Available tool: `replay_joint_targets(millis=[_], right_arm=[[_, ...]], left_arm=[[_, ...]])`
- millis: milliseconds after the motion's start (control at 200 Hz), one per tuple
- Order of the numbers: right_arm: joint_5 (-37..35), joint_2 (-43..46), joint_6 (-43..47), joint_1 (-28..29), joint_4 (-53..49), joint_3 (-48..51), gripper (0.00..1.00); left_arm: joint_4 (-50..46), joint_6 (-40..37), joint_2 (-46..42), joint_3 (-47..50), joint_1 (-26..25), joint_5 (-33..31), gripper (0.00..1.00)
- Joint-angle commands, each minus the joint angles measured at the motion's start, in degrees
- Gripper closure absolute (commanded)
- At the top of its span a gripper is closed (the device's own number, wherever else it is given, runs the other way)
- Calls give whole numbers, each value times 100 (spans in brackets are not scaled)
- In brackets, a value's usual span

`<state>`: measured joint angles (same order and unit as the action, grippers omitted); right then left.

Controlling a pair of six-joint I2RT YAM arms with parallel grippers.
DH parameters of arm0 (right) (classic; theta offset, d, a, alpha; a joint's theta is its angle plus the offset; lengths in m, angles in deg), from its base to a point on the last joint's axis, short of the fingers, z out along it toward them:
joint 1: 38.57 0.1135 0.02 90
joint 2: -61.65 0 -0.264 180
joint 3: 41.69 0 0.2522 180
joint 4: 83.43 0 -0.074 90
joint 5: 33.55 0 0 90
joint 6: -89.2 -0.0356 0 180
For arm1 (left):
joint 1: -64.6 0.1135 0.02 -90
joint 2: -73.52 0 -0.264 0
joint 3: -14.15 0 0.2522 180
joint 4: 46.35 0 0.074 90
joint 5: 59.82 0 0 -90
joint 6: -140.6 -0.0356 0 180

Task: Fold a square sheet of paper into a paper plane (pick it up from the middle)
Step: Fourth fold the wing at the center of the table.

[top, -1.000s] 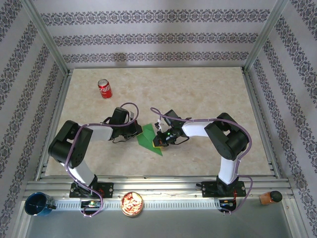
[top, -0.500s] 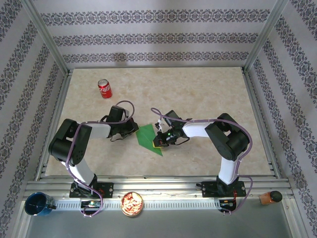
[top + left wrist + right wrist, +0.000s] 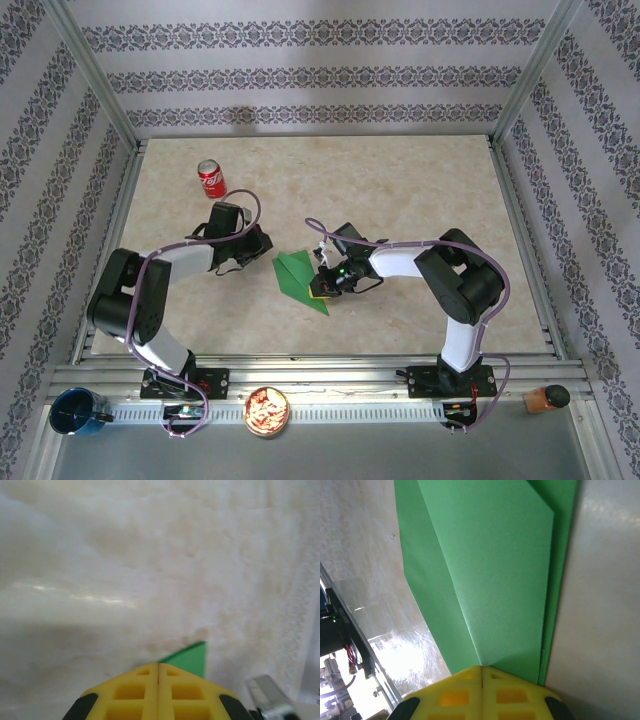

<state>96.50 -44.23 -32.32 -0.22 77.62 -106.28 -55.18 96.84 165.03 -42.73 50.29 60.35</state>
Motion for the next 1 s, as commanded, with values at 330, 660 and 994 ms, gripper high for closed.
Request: replay_joint_targets(millis=[330, 660, 994], right_arm=[[-371, 13, -90, -23, -599, 144, 100], [-314, 492, -671, 21, -237, 77, 100], [-651, -136, -1516, 375, 611, -356, 100]], left_arm=[[816, 294, 474, 412, -1136, 68, 100], [61, -95, 696, 411, -1066, -336, 100], [267, -57, 692, 488, -1065, -201, 100]])
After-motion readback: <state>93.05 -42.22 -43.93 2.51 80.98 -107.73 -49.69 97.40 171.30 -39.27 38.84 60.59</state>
